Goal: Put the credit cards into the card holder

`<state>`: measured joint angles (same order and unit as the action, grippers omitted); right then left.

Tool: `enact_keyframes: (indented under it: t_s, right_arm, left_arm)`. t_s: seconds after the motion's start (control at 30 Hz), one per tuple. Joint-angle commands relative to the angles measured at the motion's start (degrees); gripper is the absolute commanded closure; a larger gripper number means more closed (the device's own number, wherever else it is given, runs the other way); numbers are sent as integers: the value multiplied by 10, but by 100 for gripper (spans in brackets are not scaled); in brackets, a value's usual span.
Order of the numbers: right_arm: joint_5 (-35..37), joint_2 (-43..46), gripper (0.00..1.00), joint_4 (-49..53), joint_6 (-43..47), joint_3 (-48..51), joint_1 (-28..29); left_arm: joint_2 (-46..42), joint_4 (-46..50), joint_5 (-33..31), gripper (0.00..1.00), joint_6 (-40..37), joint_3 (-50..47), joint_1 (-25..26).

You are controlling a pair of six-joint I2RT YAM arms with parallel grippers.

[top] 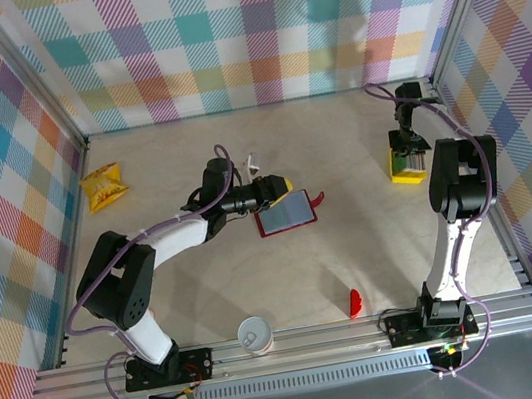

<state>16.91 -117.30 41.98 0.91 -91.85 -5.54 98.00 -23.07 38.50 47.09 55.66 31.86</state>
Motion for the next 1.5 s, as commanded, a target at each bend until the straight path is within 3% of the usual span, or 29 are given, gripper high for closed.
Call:
enact_keyframes:
  t_s: [0.0,0.4,0.83,0.97,1.17,1.47]
  right_arm:
    - [1,12,76,-9,3,8,-1]
    - [3,34,94,-21,1,23,2]
    - [0,44,97,-24,0,21,19]
    - [20,38,85,-20,-1,19,19]
    - [65,21,47,-7,11,7,18]
    - [96,3,28,6,32,-3,7]
  left_arm:
    - [-13,-17,6,64,2,4,5]
    - [-20,-20,4,65,1,-6,5]
    - [-21,-27,4,65,6,-13,6]
    - [-22,-27,5,65,6,-15,6]
    - [-27,-26,3,66,5,-19,6]
    - [-33,-20,-3,65,0,-20,6]
